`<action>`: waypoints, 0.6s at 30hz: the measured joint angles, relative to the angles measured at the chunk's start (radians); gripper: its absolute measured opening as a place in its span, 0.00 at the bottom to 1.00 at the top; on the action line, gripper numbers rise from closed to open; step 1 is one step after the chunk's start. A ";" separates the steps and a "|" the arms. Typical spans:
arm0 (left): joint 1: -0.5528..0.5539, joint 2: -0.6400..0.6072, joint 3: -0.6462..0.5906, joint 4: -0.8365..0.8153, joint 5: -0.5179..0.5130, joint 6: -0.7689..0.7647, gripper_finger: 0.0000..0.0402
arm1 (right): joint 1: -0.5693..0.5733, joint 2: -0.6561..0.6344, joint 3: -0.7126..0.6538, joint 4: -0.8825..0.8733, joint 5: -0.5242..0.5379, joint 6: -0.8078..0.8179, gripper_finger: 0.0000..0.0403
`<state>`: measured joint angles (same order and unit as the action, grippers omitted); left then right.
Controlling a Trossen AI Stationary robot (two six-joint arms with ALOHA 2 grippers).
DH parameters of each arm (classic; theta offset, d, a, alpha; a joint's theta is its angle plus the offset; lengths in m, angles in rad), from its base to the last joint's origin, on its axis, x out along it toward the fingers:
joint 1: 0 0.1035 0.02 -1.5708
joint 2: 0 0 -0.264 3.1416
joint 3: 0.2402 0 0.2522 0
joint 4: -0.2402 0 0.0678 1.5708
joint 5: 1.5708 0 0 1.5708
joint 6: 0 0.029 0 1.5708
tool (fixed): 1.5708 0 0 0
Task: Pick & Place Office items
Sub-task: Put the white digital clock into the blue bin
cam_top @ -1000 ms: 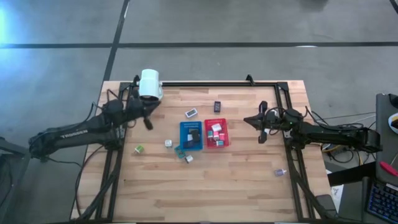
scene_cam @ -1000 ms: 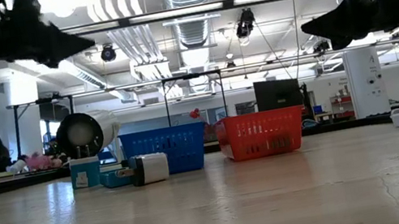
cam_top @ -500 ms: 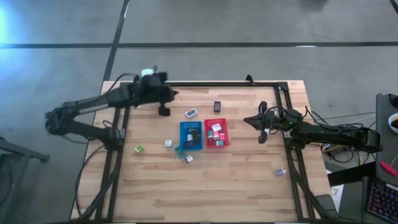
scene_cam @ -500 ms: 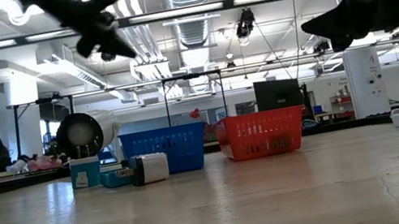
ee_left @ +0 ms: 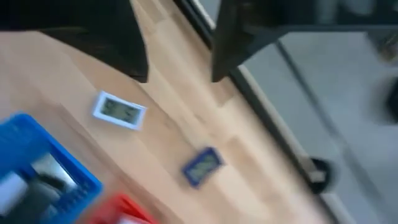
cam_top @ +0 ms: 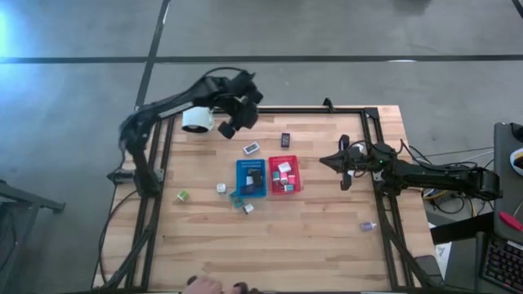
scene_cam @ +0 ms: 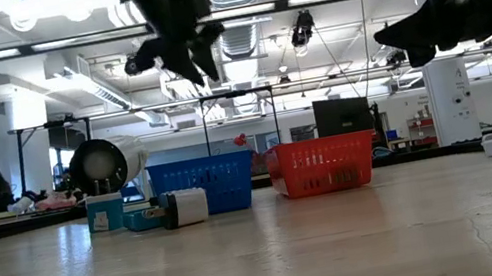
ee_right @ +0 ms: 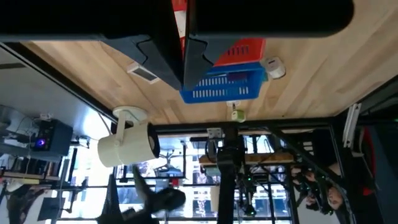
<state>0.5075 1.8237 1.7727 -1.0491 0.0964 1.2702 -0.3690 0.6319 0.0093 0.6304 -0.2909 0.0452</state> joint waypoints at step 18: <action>0.017 0.257 0.038 -0.014 0.055 0.209 0.80 | 0.000 0.000 0.000 -0.111 -0.001 -0.044 0.02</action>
<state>0.5246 2.0810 1.8107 -1.0635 0.1512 1.4788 -0.3688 0.6322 0.0093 0.5193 -0.2920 0.0012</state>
